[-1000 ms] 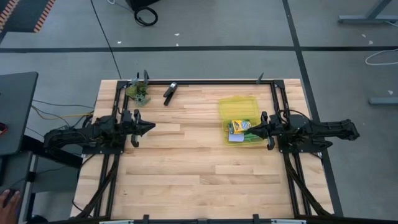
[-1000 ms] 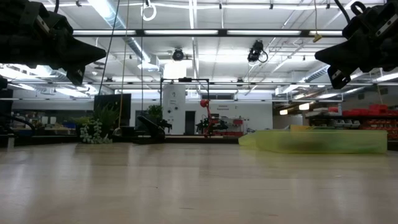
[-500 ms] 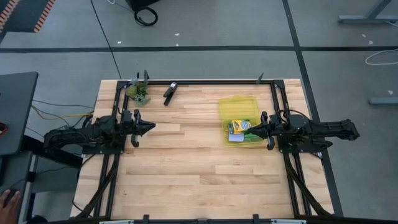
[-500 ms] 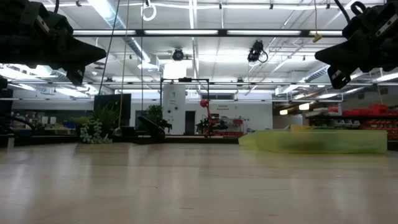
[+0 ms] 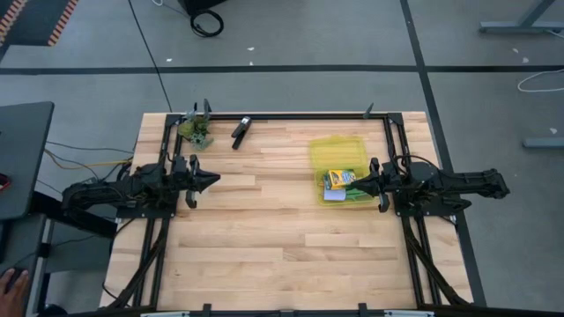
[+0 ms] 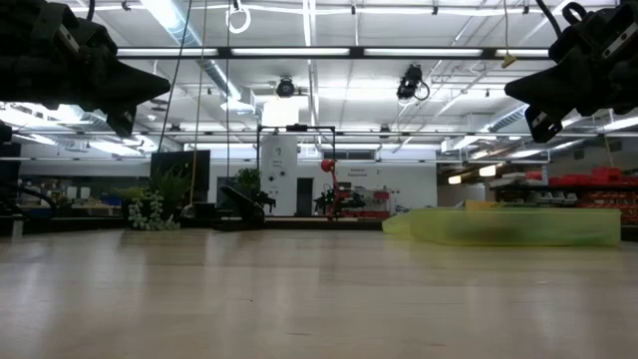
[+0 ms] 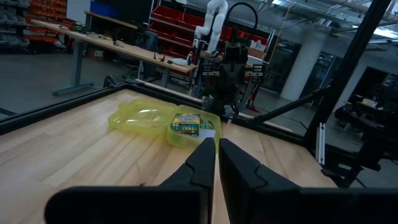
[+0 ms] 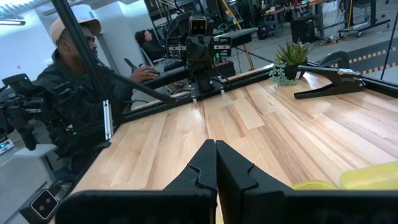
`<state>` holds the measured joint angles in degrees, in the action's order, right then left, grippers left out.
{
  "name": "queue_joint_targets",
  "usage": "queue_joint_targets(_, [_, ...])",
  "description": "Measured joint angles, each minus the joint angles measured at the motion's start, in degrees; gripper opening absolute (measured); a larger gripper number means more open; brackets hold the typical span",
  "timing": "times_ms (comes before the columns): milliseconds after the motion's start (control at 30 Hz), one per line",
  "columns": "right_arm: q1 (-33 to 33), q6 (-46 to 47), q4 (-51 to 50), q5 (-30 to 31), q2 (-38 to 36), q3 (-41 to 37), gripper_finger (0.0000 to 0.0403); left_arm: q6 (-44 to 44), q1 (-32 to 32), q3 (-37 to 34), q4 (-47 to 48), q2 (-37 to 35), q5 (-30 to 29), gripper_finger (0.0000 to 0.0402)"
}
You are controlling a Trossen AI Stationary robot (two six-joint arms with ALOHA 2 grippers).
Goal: Pack school essentials
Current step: Return to Home Position
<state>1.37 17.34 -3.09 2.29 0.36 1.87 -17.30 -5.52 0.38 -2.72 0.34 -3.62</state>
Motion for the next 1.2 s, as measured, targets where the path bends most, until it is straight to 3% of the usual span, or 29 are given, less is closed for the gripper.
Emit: queue_joint_targets(1200, [0.0,0.0,0.0,0.0,0.0,0.0,0.0007,0.0,0.0,0.0,0.0,0.0,0.0,0.0027])
